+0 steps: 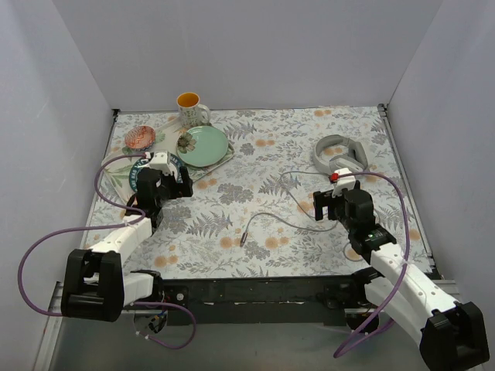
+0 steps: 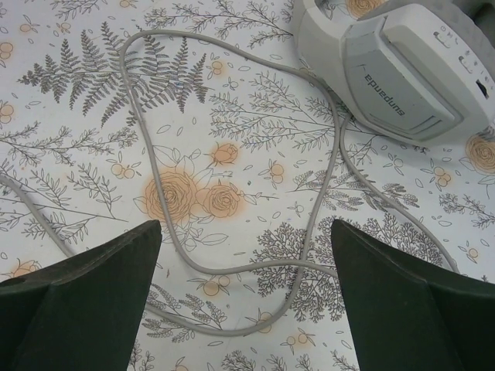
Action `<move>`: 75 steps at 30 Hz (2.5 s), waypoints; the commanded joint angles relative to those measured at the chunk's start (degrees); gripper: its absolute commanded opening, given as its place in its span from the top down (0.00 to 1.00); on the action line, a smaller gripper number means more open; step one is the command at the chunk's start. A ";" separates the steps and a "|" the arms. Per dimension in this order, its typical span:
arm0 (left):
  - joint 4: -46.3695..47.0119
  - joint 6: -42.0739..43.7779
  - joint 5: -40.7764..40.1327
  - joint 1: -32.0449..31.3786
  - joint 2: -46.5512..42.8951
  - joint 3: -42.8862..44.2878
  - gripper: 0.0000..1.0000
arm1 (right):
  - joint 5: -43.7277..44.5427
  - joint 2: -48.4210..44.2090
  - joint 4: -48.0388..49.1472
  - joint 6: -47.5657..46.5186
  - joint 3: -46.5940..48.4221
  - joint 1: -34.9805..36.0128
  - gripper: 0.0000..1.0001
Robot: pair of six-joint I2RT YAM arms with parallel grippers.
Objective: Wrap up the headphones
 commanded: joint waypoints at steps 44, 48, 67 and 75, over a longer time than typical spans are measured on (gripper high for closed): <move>-31.53 10.52 16.25 0.20 11.25 29.18 0.02 | -0.92 65.65 -20.93 -13.44 60.54 -24.75 0.67; -32.32 11.40 16.51 0.20 11.07 29.88 0.09 | 3.74 61.70 -21.90 -16.77 61.07 -19.32 0.99; -44.01 10.08 22.66 -1.12 8.79 43.68 0.10 | 14.83 54.46 -21.37 -9.23 73.36 23.23 0.99; -41.82 11.31 20.92 -3.49 8.78 39.82 0.10 | 11.84 60.19 -24.19 -5.45 79.79 27.80 0.99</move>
